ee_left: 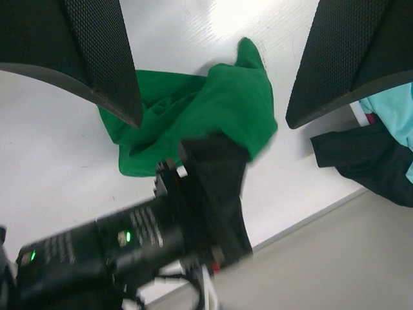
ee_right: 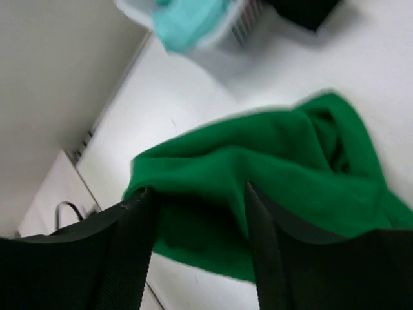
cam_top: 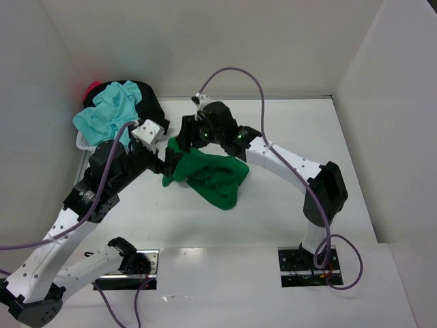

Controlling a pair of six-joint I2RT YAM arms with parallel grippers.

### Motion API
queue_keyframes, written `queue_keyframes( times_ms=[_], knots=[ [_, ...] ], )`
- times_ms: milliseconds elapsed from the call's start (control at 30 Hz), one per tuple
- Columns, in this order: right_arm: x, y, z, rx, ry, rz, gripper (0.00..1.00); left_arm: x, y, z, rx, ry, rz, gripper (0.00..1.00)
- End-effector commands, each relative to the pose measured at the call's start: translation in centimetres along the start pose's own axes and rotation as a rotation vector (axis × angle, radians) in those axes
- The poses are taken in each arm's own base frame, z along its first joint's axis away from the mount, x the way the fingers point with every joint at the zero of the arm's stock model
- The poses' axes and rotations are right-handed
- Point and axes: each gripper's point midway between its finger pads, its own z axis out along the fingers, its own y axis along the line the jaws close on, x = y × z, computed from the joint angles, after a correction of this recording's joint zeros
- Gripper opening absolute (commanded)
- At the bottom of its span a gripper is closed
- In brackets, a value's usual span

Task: Fold and stack the t-shirts
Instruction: Flatten out the tshirt

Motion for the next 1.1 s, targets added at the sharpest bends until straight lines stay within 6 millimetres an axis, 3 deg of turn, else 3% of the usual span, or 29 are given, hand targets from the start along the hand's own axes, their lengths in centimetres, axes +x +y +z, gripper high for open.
queue_keyframes(
  times_ms=[0,33,67,233,300,333,400,433,500,667,800,933,1067],
  knots=[
    [4.4,-0.8,-0.4,0.002,0.104,0.025,0.61,0.2,0.0,0.5,0.001,0.037,-0.005,0.99],
    [5.4,-1.8,-0.8,0.029,0.101,0.026,0.63,1.0,-0.7,1.4,0.042,0.069,-0.007,0.99],
    [5.0,-2.0,-1.4,0.052,0.071,0.035,0.67,1.3,-1.1,1.7,0.063,0.089,-0.009,0.99],
    [0.8,-4.4,-6.0,0.243,-0.136,0.023,0.85,3.9,-3.2,4.5,0.173,0.201,-0.071,0.99],
    [0.2,-5.9,-7.0,0.289,-0.151,0.033,0.87,4.1,-3.8,5.1,0.195,0.225,-0.106,0.99],
    [0.0,-7.9,-7.6,0.329,-0.158,0.049,0.87,5.4,-4.1,5.6,0.204,0.275,-0.131,0.99],
    [-0.6,-9.3,-8.9,0.352,-0.186,0.098,0.87,6.6,-4.5,6.0,0.210,0.333,-0.168,0.99],
    [-0.3,-11.3,-9.6,0.390,-0.193,0.122,0.87,7.9,-4.3,6.4,0.190,0.381,-0.191,0.99],
    [-0.6,-12.0,-10.8,0.385,-0.216,0.148,0.87,10.0,-4.3,6.2,0.145,0.471,-0.237,0.99],
    [2.0,-15.1,-11.3,0.468,-0.164,0.198,0.85,13.3,-6.3,6.8,0.167,0.605,-0.293,0.99],
    [5.7,-16.7,-10.3,0.514,-0.054,0.235,0.80,15.5,-7.9,7.3,0.145,0.700,-0.284,0.99],
    [10.0,-18.4,-10.3,0.572,0.034,0.300,0.78,17.2,-8.0,7.6,0.072,0.763,-0.242,0.99],
    [11.7,-19.1,-11.3,0.607,0.039,0.336,0.78,18.0,-7.6,7.6,0.023,0.781,-0.258,0.99]
  ],
)
